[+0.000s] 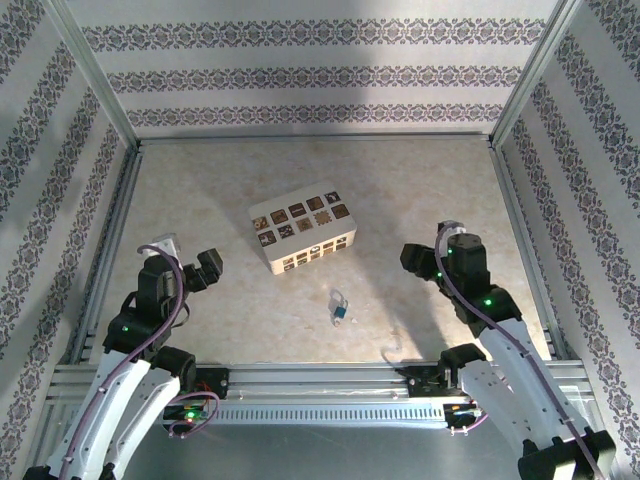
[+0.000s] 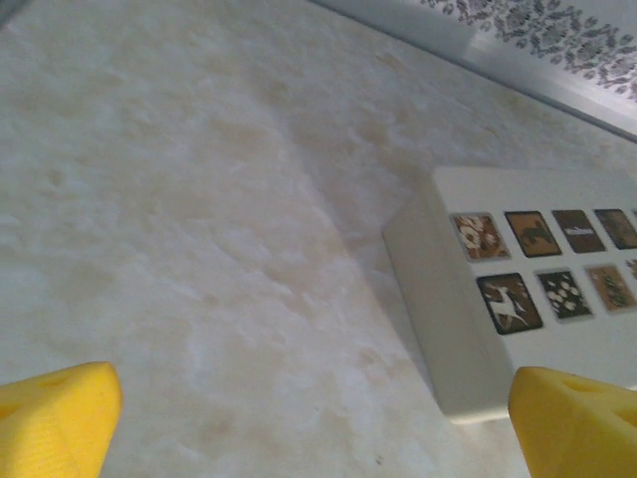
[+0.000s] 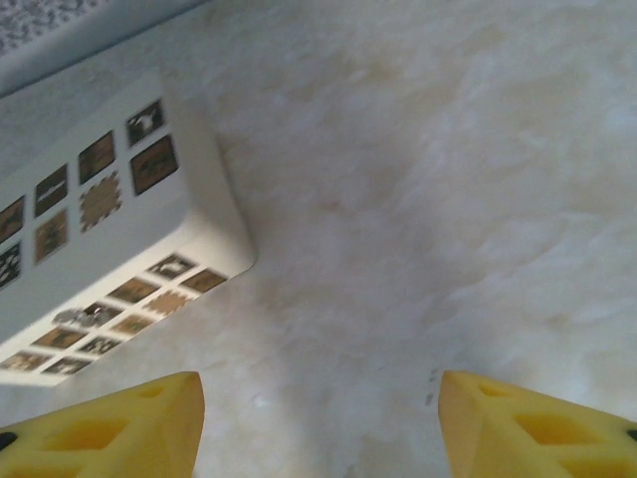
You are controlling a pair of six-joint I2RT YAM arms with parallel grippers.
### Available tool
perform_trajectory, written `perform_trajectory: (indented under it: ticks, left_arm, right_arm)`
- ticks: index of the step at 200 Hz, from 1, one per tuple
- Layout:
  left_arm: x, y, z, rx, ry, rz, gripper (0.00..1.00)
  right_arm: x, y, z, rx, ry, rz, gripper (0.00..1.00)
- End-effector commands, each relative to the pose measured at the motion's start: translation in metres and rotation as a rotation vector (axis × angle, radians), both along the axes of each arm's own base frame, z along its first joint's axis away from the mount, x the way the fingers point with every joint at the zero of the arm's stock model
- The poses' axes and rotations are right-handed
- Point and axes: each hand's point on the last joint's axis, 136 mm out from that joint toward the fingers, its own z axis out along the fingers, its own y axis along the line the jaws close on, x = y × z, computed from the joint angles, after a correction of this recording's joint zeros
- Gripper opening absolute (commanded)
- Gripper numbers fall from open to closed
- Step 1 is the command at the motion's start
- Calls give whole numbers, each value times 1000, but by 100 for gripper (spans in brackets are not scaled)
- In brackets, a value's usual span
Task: Unlock a padlock with a key
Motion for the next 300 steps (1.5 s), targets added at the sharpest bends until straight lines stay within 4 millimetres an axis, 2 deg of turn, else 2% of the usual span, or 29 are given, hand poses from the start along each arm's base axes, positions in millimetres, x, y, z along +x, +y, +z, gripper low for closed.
perform_trajectory:
  ticks: [1, 25, 34, 38, 72, 109, 140, 154, 158, 187, 206, 219, 266, 300]
  left_arm:
    - [1, 19, 14, 149, -30, 32, 99]
    - [7, 27, 19, 204, -69, 61, 99]
    - [9, 30, 20, 215, -83, 80, 99]
    - [10, 31, 20, 220, -88, 90, 99]
    - [18, 42, 13, 250, -125, 165, 99]
    - [23, 50, 8, 296, -127, 207, 99]
    - [28, 53, 3, 321, -128, 224, 99]
    - [31, 53, 1, 330, -132, 225, 99]
    - [32, 53, 0, 333, -132, 225, 99]
    - [39, 52, -8, 355, -127, 221, 99]
    - [43, 53, -12, 365, -116, 228, 99]
    - [45, 54, -14, 365, -111, 240, 99]
    - [51, 54, -22, 371, -101, 243, 99]
    - [59, 53, -26, 395, -97, 222, 99]
  right_arm:
    - [10, -20, 12, -119, -60, -19, 68]
    - [21, -34, 13, -198, -125, -49, 85]
    - [26, -40, 13, -234, -156, -64, 97]
    - [28, -43, 13, -250, -169, -75, 98]
    - [43, -55, 9, -356, -271, -92, 98]
    - [54, -62, -8, -454, -264, -68, 99]
    - [64, -63, -21, -432, -280, -62, 98]
    - [70, -64, -20, -415, -297, -63, 99]
    - [68, -64, -33, -411, -277, -59, 98]
    - [77, -65, -43, -373, -325, -67, 98]
    - [86, -64, -47, -361, -353, -63, 98]
    - [91, -55, -47, -362, -372, -1, 98]
    - [104, -48, -40, -365, -480, 27, 98]
    - [117, -42, -61, -343, -481, 63, 98]
